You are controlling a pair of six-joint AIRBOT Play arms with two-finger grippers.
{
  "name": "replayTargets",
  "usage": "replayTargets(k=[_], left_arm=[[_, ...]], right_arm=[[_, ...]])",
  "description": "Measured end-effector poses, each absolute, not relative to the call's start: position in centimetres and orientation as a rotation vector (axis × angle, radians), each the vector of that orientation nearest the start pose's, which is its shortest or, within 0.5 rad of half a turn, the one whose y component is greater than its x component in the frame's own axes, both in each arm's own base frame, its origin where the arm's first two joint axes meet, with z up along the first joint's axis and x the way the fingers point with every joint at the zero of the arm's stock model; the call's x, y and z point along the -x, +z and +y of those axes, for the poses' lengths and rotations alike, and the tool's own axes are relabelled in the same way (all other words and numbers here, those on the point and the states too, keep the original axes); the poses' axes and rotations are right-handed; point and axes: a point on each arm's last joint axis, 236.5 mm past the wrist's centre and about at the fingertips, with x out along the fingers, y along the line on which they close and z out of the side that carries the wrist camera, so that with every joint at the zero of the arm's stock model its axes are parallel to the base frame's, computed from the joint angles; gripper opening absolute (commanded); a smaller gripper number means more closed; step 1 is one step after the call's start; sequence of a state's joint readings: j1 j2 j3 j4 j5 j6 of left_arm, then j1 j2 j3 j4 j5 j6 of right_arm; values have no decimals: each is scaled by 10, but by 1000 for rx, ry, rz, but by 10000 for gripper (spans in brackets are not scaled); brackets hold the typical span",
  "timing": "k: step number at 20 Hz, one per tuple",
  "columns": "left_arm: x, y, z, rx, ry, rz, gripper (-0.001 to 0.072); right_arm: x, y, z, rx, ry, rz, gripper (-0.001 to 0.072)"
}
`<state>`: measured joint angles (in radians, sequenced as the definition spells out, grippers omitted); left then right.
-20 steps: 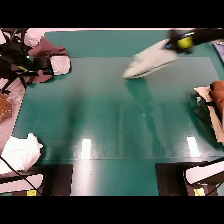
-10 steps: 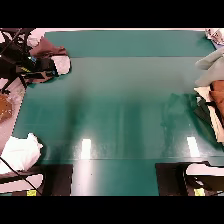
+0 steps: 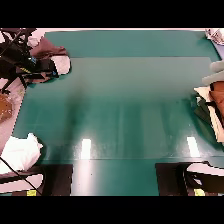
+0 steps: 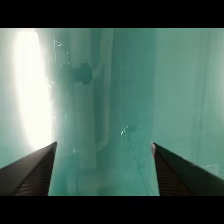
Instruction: Fold the shirts.
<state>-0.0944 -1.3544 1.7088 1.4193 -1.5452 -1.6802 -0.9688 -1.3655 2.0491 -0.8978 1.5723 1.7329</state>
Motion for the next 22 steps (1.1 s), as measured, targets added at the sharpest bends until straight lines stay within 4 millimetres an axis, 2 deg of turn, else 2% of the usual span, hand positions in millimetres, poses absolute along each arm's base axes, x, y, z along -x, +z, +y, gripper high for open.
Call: replayTargets(k=[2, 6, 11, 14, 15, 16, 19, 22], left_arm=[[-400, 150, -74, 131, -151, 1204, 671], [-400, 150, -74, 129, -152, 1204, 670], [-404, 152, -74, 133, -150, 1182, 671], [-407, 153, -74, 145, -143, 1170, 671], [-407, 153, -74, 149, -141, 1170, 671], [-408, 154, -74, 152, -139, 1166, 671], [-409, 154, -74, 156, -136, 1164, 672], [-409, 154, -74, 158, -135, 1164, 672]], right_arm=[[-333, 292, -248, -803, -342, 634, 20], [-316, 252, -267, -811, -385, 776, 21], [-275, 186, -310, -813, -592, 1003, 24], [-257, 145, -320, -851, -650, 1137, 44], [-253, 130, -321, -870, -659, 1181, 161], [-249, 117, -321, -888, -665, 1219, 230], [-232, 84, -322, -925, -713, 1333, 305], [-213, 77, -332, -902, -806, 1389, 579]])
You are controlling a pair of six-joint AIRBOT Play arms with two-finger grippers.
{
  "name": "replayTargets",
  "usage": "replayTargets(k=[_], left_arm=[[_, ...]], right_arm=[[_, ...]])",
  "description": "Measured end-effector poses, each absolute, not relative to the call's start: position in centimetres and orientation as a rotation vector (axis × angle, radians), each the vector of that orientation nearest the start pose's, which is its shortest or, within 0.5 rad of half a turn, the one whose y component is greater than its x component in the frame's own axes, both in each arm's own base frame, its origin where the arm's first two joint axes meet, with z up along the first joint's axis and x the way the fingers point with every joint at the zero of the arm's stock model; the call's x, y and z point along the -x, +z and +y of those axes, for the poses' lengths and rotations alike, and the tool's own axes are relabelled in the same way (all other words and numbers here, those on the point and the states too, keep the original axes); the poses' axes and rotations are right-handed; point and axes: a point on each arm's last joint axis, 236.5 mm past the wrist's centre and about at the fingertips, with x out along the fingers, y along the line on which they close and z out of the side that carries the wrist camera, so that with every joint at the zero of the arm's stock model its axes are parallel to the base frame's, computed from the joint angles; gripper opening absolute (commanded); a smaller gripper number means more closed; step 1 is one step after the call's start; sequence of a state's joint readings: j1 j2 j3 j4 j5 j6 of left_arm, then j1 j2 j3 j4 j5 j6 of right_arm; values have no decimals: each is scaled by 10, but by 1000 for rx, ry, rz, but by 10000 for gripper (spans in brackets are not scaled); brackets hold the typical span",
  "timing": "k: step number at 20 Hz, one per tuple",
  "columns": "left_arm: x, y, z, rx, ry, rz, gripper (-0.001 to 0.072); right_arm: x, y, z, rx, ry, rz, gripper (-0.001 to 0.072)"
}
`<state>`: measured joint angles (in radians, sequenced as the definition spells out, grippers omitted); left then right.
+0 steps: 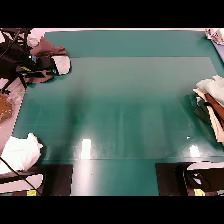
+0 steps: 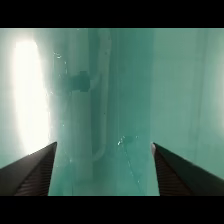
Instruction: Fold the shirts.
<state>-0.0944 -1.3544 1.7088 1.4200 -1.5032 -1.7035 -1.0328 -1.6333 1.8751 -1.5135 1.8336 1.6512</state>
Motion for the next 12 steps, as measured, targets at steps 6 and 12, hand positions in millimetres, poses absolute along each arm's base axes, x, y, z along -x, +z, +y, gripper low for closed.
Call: replayTargets(k=[6, 12], left_arm=[[-408, 153, -74, 157, -135, 1169, 672], [-404, 152, -74, 154, -134, 1184, 672]], right_arm=[[-225, 143, -353, -743, -891, 1222, 700], [-330, 218, -273, -658, -461, 871, 651]])
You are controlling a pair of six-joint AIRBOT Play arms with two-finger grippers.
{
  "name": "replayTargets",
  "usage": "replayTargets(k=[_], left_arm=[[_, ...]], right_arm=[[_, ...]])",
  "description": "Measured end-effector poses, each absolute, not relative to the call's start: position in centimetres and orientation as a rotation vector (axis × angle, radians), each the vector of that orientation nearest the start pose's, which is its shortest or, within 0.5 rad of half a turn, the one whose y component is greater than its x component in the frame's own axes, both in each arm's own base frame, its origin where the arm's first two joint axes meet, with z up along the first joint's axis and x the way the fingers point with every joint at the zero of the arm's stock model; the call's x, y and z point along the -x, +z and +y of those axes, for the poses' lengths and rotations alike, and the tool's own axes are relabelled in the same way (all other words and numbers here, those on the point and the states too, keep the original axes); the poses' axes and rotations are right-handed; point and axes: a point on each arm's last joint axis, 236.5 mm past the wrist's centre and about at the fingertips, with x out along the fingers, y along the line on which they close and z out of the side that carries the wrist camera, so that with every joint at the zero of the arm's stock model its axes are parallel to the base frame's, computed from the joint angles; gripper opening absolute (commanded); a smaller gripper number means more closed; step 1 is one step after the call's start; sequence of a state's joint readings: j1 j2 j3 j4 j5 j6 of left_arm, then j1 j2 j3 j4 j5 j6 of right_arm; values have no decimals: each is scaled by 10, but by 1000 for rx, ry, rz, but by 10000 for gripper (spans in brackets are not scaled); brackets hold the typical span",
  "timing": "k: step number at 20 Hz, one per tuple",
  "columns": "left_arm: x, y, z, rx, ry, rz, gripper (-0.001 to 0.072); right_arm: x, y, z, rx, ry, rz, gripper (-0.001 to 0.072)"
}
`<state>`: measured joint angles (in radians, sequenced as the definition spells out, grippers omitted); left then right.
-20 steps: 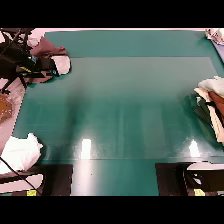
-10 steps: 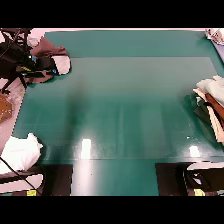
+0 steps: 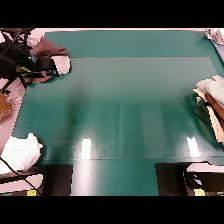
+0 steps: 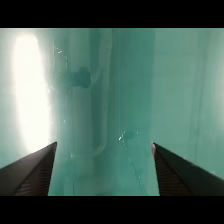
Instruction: Fold the shirts.
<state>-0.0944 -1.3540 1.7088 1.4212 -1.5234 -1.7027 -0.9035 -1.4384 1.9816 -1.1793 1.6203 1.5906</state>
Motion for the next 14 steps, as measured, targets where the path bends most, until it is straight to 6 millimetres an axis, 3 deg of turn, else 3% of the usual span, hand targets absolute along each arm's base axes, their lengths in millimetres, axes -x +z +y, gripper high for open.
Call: replayTargets(k=[2, 6, 8, 14], left_arm=[[-404, 152, -74, 154, -134, 1185, 672], [-404, 152, -74, 153, -134, 1186, 672], [-404, 152, -74, 153, -134, 1187, 672], [-404, 152, -74, 153, -135, 1187, 672]], right_arm=[[-356, 236, -235, -623, -319, 798, 525], [-387, 252, -162, -513, -106, 732, 247], [-396, 254, -124, -462, -17, 710, 192], [-406, 250, -8, -341, 209, 637, 191]])
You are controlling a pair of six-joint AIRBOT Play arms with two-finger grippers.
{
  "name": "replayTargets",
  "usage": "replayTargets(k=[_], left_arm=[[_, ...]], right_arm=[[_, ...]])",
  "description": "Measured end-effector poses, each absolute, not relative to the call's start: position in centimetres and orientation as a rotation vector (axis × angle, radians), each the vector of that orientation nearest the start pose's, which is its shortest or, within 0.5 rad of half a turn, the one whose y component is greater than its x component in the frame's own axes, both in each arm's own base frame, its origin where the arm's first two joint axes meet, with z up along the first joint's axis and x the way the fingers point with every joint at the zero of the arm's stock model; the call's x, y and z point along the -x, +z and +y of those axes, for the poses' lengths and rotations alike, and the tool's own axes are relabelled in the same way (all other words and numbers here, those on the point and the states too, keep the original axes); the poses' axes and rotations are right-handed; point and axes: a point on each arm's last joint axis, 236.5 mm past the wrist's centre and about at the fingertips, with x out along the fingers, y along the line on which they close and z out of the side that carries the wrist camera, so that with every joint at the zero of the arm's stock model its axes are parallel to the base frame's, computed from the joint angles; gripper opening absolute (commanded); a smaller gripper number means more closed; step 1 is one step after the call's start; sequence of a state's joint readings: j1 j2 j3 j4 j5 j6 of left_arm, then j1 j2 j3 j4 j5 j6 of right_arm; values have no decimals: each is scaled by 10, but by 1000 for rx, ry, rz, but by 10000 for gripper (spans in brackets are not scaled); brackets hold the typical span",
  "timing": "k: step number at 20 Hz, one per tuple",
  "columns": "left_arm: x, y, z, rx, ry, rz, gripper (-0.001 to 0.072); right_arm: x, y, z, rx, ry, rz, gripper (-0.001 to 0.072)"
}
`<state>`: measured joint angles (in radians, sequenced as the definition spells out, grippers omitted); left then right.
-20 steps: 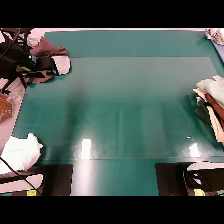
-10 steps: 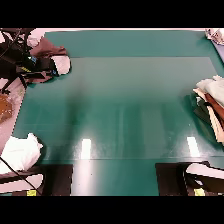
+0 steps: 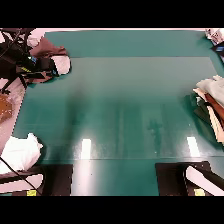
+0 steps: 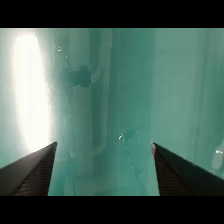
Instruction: Fold the shirts.
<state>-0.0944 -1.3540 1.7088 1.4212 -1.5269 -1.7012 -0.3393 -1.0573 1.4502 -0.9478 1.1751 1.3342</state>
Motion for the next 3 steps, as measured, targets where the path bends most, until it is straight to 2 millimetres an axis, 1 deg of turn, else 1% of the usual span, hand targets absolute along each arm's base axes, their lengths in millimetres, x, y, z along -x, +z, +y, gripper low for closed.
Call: replayTargets(k=[3], left_arm=[[-404, 152, -74, 153, -135, 1187, 672]], right_arm=[[-405, 237, 36, -322, 288, 621, 192]])
